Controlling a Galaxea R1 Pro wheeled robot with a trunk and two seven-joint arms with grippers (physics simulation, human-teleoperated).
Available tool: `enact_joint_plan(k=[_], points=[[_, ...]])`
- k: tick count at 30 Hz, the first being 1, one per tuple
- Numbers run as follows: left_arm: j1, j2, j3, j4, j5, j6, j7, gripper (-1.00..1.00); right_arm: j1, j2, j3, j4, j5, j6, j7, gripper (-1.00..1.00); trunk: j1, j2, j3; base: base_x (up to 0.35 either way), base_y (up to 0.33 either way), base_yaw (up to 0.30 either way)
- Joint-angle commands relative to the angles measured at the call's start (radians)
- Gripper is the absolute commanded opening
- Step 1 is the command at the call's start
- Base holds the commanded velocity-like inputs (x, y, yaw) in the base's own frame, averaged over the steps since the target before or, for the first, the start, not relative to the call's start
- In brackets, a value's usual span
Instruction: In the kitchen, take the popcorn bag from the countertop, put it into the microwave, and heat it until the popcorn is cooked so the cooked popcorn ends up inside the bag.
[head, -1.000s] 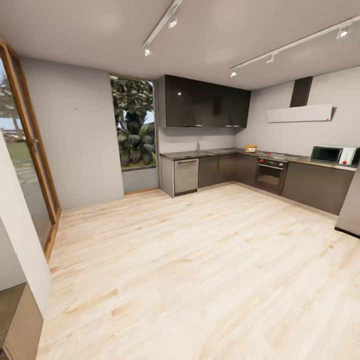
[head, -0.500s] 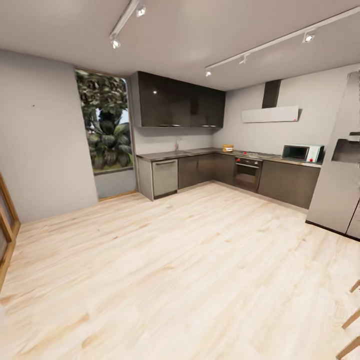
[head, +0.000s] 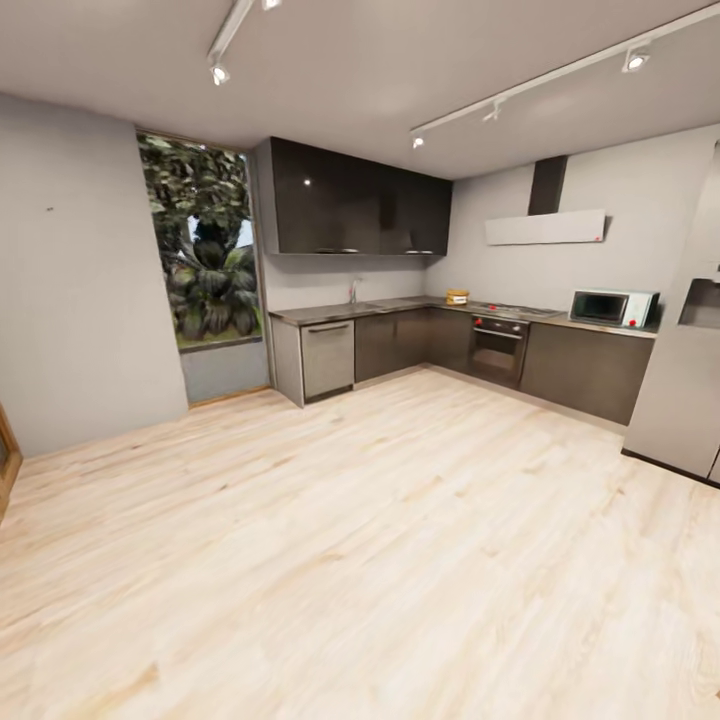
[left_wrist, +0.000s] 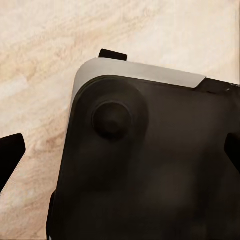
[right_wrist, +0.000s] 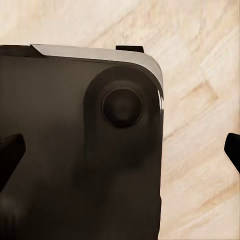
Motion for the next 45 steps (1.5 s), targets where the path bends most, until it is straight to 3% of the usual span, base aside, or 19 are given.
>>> enact_joint_plan(k=[1,45], points=[[0.000,0.000,0.002,-0.001,0.005,-0.001,0.001,1.00,0.000,0.000,0.001,0.001,0.000,-0.004,0.000,1.00,0.001,0.000,-0.001,0.322,0.000,0.000],[0.000,0.000,-0.002,0.002,0.006,-0.001,0.002,1.00,0.000,0.001,0.004,-0.001,0.010,-0.010,0.008,1.00,0.001,0.000,-0.001,0.325,0.000,0.000]])
